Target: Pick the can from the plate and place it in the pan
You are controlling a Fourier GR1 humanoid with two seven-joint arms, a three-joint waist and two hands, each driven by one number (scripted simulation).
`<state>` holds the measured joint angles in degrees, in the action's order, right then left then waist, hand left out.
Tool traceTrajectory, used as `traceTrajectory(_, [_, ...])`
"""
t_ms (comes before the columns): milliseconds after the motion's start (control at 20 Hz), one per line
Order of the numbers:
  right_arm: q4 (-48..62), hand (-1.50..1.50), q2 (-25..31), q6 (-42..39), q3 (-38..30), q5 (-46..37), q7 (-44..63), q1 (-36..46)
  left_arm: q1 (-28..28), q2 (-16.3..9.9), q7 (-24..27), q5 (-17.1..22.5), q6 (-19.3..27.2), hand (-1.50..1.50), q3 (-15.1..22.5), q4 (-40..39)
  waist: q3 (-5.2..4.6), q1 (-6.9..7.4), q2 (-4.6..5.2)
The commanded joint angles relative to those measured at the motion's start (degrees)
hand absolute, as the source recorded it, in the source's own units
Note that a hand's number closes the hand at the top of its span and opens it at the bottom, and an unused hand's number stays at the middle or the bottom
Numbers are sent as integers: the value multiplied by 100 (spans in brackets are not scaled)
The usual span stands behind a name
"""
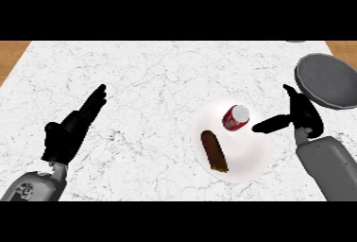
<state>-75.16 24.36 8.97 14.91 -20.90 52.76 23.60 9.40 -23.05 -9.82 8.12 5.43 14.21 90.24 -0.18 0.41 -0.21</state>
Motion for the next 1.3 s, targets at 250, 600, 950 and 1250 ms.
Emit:
traceTrajectory(250, [793,-150,-123,-2660,-110,1493,1818,1584,-34,6,34,-2,-114,0,-38,92,9,136,35])
traceTrajectory(600, [1359,-150,-813,-2373,283,1487,2268,1972,-271,89,117,-150,-111,0,-28,87,12,44,10])
traceTrajectory(950, [1925,-150,-638,-2725,345,1577,2504,2396,-31,267,5,-192,-45,0,-99,12,11,-13,8])
traceTrajectory(1250, [2050,-150,-1034,-2404,659,1398,2503,2284,-2,201,183,-128,-236,0,-352,-242,10,-47,2])
